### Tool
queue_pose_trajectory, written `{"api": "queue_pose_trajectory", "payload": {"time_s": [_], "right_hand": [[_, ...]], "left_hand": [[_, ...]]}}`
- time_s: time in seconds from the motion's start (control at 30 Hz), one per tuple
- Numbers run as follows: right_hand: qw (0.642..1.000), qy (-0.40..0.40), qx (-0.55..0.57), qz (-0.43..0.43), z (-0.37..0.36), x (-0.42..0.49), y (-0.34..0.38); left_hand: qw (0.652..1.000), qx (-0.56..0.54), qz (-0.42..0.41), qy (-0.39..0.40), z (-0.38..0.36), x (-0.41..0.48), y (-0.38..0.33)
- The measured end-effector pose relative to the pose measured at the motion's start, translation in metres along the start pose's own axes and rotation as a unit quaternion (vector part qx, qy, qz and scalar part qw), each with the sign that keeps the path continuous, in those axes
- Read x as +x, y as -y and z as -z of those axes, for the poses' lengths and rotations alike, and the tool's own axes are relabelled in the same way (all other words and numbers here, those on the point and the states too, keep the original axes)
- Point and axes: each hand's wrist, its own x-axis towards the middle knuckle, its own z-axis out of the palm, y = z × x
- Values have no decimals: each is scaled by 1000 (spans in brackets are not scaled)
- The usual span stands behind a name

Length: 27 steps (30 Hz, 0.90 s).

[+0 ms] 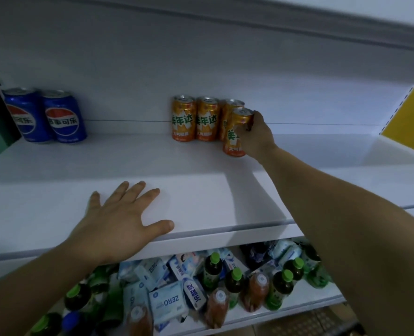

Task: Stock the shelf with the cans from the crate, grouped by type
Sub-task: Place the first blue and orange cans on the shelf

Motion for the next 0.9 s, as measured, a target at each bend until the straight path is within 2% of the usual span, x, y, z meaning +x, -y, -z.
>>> {"api": "queue_pose_trajectory", "payload": {"time_s": [0.27, 0.6, 0.9], "right_hand": [[998, -35, -42, -40, 11, 19, -17], [997, -59, -7, -55, 10, 47, -29], [999, -24, 9, -35, 7, 49, -46]], "left_hand": [[1000, 11, 5, 7, 1, 0, -2], [999, 24, 15, 29, 3, -1, -3], [999, 14, 24, 29, 4, -3, -5]]}}
